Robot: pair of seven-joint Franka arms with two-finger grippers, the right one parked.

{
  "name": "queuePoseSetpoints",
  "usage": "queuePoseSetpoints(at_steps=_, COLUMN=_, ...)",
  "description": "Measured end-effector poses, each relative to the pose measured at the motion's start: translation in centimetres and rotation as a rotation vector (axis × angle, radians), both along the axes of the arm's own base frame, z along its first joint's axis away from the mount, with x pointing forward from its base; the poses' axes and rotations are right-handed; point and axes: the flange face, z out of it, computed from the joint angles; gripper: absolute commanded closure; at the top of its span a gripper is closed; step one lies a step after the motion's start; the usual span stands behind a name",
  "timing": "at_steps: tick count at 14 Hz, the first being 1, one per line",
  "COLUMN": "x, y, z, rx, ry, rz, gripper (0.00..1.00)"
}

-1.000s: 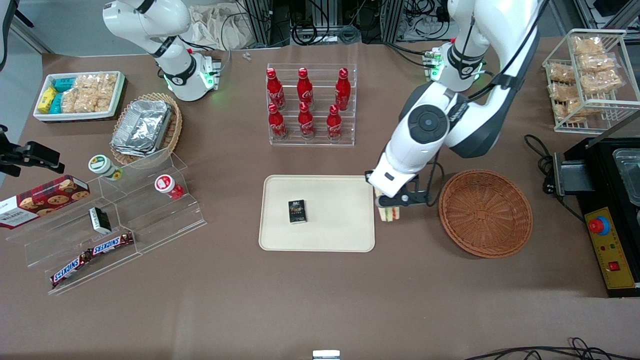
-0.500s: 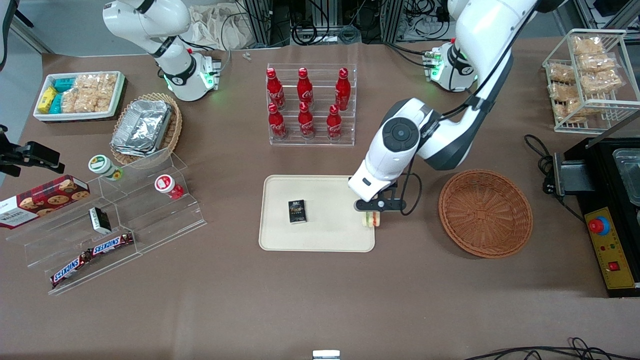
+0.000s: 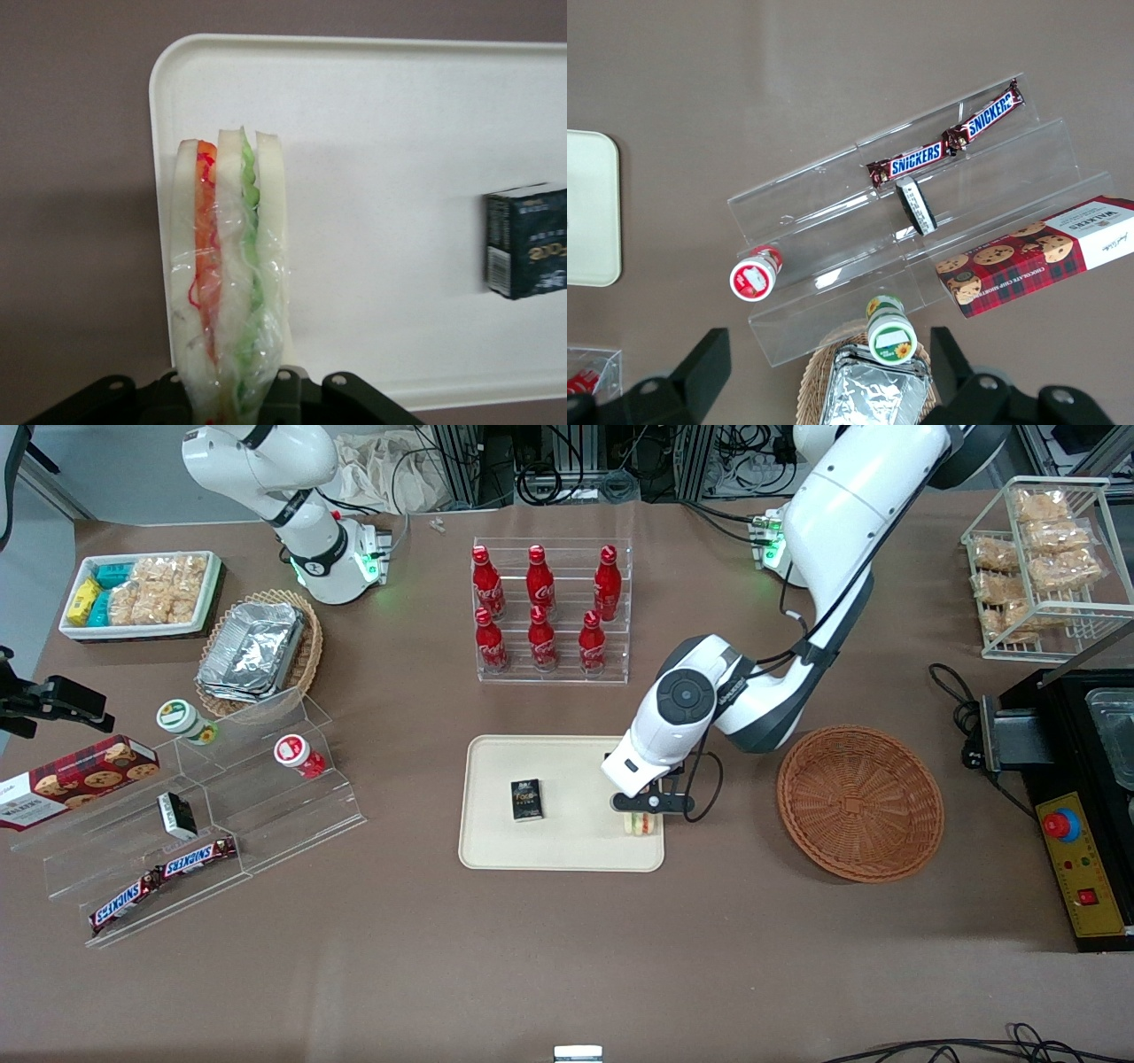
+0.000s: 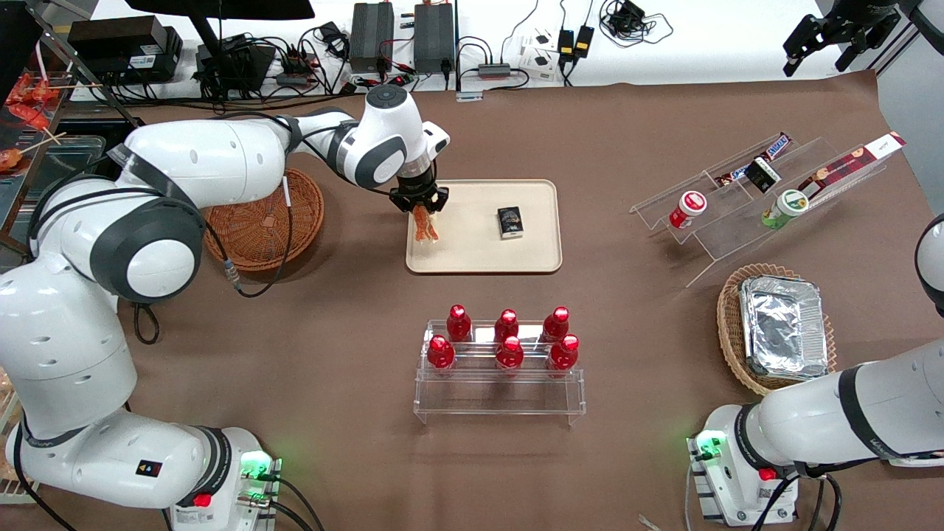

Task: Place sandwich from basket to tray
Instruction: 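Lower the sandwich onto the tray beside the black box, then open the left gripper to release the sandwich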

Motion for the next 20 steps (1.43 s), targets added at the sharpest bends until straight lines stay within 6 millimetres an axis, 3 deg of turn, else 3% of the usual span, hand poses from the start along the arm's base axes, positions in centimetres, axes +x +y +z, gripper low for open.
queuePoseSetpoints(at_steps=2, x=0.3, y=0.0, z=-1.2, rx=-0.003, ry=-0.006, rz=-0.003, gripper=0.71)
queuePoseSetpoints(at_steps=7, x=0.4, y=0.1, z=-2.3, rx=0.001, ry=-0.003, rz=-0.007, gripper=0.08)
queuePoseSetpoints(at_steps=8, x=0.4, y=0.1, z=-2.5, rx=0.009, ry=-0.009, rz=-0.018, gripper=0.01)
queuePoseSetpoints(at_steps=12, x=0.9, y=0.2, z=-2.3, rx=0.011, ry=-0.023, rz=-0.017, gripper=0.01)
queuePoseSetpoints(at_steps=15, x=2.4, y=0.3, z=1.3, rx=-0.015, ry=-0.082, rz=-0.001, gripper=0.00)
queuePoseSetpoints(at_steps=17, x=3.7, y=1.3, z=5.8, rx=-0.023, ry=-0.138, rz=0.027, gripper=0.00)
queuePoseSetpoints(at_steps=20, x=6.0, y=4.8, z=14.1, rx=0.033, ry=-0.140, rz=0.098, gripper=0.00)
